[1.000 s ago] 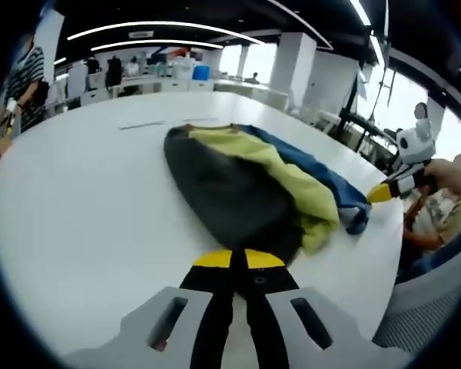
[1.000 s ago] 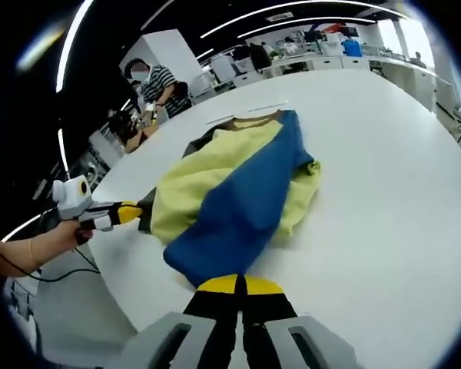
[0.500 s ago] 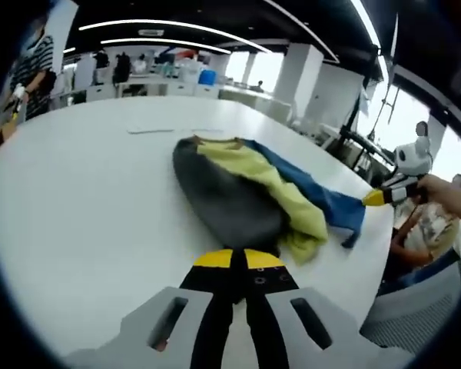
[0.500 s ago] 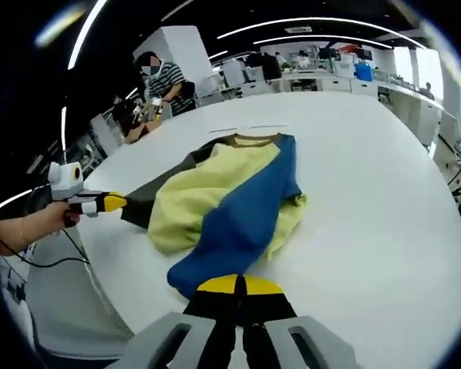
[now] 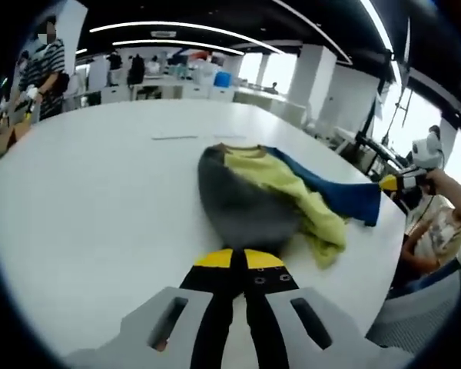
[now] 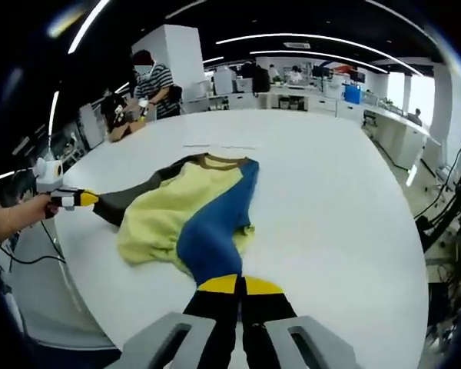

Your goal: Fold the garment on the visible template until the final outline fits inside the template.

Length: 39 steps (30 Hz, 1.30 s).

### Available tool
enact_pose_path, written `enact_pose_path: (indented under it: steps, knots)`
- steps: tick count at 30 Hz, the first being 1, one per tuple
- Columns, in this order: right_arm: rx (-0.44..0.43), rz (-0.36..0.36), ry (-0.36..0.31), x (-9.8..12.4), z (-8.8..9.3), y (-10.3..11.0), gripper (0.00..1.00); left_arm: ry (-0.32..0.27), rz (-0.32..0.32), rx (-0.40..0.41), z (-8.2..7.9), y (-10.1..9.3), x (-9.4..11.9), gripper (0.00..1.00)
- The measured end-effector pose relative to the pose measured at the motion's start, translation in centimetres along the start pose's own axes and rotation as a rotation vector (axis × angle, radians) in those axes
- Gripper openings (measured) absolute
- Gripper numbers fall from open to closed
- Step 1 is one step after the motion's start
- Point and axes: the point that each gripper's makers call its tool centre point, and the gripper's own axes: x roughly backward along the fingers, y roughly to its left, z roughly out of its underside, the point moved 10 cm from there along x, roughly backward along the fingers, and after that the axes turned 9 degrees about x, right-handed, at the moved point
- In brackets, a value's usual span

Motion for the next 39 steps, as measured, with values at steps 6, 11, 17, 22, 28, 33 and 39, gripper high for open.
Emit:
enact_pose_path:
  steps: [6, 11, 17, 22, 28, 33, 39]
  knots:
    - [0.016, 0.063, 0.010, 0.1, -0.4, -2.3, 0.00, -0.002, -0.057, 0.010, -0.5, 1.3, 0.3, 0.00]
    - [0.021, 0.112, 0.021, 0.1, -0.5, -3.8, 0.00, -0.001, -0.105, 0.009, -0.7, 2.7, 0.4, 0.00]
    - [0.018, 0.169, 0.048, -0.4, -0.3, -5.9, 0.00, 0.017, -0.169, 0.008, -1.0, 4.5, 0.3, 0.00]
    - [0.007, 0.193, 0.053, -0.9, -0.4, -7.3, 0.00, 0.027, -0.197, 0.008, -1.3, 5.6, -0.1, 0.00]
    - [-0.002, 0.232, 0.065, -1.3, -0.4, -9.1, 0.00, 0.053, -0.247, -0.019, -1.6, 6.9, -0.7, 0.00]
    - [-0.025, 0.268, 0.085, -1.6, 0.2, -10.6, 0.00, 0.067, -0.280, -0.033, -1.7, 8.0, -1.0, 0.00]
    - [-0.029, 0.318, 0.120, -2.0, 0.9, -12.3, 0.00, 0.081, -0.306, -0.067, -2.0, 9.1, -1.5, 0.00]
